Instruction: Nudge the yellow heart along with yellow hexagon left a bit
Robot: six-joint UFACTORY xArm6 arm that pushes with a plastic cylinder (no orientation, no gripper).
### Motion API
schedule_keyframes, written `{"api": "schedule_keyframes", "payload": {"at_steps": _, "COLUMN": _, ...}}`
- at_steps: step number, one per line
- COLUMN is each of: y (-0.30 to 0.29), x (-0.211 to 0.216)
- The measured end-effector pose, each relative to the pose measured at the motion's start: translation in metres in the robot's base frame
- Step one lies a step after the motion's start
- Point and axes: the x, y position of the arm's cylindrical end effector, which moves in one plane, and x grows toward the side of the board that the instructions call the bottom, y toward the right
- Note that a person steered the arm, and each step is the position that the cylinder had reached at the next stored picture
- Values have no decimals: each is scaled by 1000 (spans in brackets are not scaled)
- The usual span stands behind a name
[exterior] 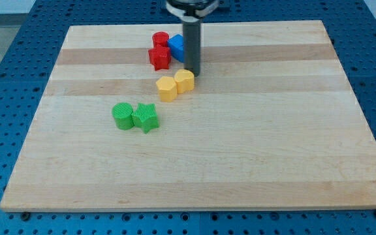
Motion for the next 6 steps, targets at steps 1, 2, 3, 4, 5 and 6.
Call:
{"api": "schedule_keyframes", "payload": {"at_steps": 1, "y": -21, "x": 7}}
{"api": "schedule_keyframes", "payload": {"at_steps": 2, "y": -17, "x": 9}}
{"api": "schedule_keyframes", "payload": {"at_steps": 3, "y": 8, "x": 8}}
{"api": "schedule_keyframes", "payload": {"at_steps": 4, "y": 25, "x": 10}}
{"api": "schedule_keyframes", "payload": {"at_steps": 5, "y": 24, "x": 23}}
{"api": "schedule_keyframes", "payload": {"at_steps": 6, "y": 14, "x": 32}}
